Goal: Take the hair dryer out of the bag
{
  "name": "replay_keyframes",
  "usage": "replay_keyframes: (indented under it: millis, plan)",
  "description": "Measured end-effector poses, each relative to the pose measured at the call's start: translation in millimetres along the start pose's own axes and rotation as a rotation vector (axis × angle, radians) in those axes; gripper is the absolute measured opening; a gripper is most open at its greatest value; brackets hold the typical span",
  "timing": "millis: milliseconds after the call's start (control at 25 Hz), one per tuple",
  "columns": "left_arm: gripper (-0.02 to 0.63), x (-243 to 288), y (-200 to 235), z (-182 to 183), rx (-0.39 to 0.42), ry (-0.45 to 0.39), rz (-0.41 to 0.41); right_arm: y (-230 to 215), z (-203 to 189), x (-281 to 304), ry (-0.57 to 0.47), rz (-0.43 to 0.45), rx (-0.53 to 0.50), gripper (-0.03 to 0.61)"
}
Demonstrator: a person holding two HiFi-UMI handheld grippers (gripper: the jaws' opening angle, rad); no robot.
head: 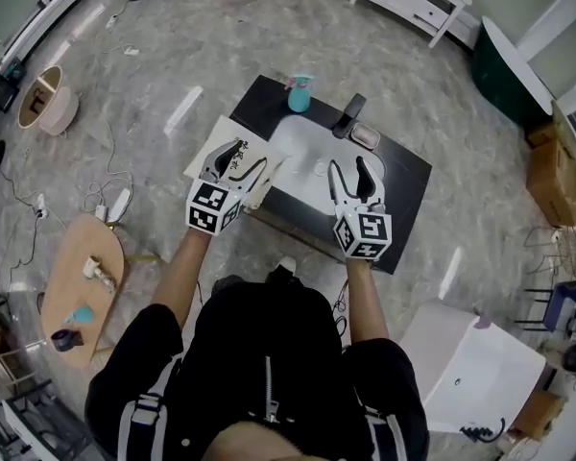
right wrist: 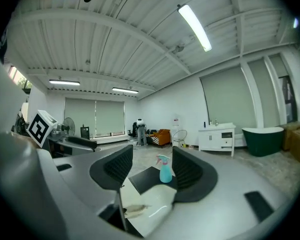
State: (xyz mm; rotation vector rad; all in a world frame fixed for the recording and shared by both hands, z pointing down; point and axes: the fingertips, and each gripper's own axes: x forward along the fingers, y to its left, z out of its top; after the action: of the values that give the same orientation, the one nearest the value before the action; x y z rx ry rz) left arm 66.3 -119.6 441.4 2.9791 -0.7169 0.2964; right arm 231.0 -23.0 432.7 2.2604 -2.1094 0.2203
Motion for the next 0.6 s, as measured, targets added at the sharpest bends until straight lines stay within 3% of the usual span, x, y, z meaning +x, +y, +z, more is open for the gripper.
replay_keyframes:
  millis: [600]
  plan:
    - [0.262,18.2,23.0,-8.6,-0.04,0.008,0.115,-13.6,7.9,58.5,0.001,0.138,-0.025,0.245]
